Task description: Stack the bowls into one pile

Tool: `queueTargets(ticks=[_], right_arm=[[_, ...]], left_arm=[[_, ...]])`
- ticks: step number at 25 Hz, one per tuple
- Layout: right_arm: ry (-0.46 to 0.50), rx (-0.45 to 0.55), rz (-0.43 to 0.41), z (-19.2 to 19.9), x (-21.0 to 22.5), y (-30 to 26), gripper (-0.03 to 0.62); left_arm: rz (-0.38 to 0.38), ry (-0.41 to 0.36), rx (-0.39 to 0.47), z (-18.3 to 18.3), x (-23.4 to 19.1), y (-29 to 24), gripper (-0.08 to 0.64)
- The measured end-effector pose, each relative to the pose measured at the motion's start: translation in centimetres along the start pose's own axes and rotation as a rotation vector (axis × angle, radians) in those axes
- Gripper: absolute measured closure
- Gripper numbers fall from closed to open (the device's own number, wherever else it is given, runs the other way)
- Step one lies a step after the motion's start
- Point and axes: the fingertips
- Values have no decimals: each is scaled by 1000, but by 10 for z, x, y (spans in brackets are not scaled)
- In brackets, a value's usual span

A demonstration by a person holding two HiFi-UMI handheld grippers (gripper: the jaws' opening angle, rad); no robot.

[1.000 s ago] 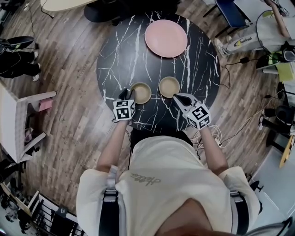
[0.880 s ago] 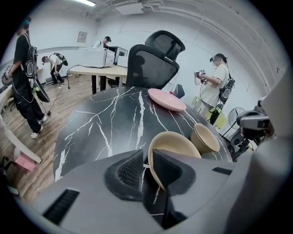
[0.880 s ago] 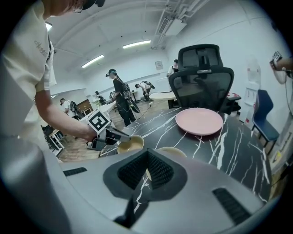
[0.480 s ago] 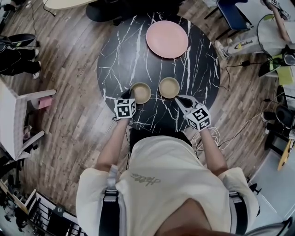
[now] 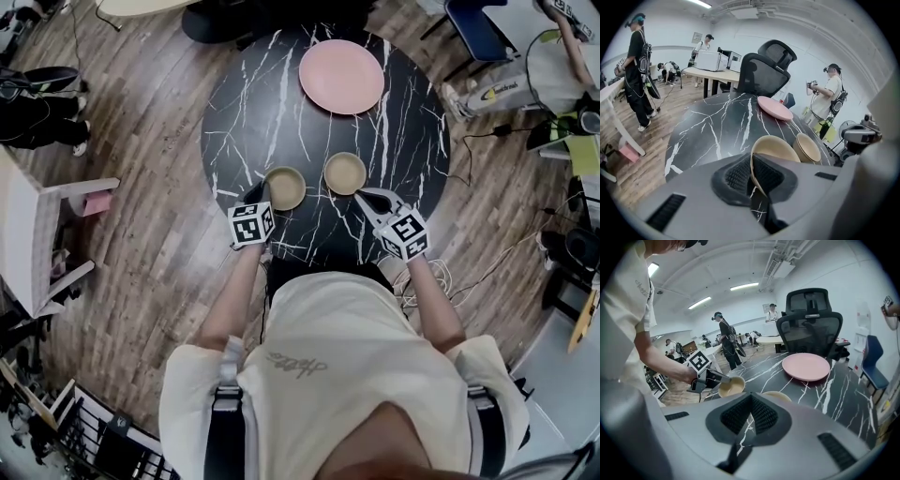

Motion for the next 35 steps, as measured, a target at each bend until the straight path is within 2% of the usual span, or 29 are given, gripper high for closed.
queueTargets(ticks=[5,15,29,35], right_arm=[[-13,28,8,1,5,10,586],[-28,107,38,6,15,37,586],[-83,167,60,46,42,70,586],[-85,169,52,61,52,74,586]], left_arm=[[-25,9,45,-7,4,21,529],[-21,9,85,-14,33,48,529],[-15,25,57,-4,83,51,529],[-12,-17,52,-12,110,43,529]])
Point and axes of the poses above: the fingertips, and each gripper's own axes: y backward along the fingers, x to its right, z out of its underside, and after that the axes turned 15 degrees about -x, right-handed
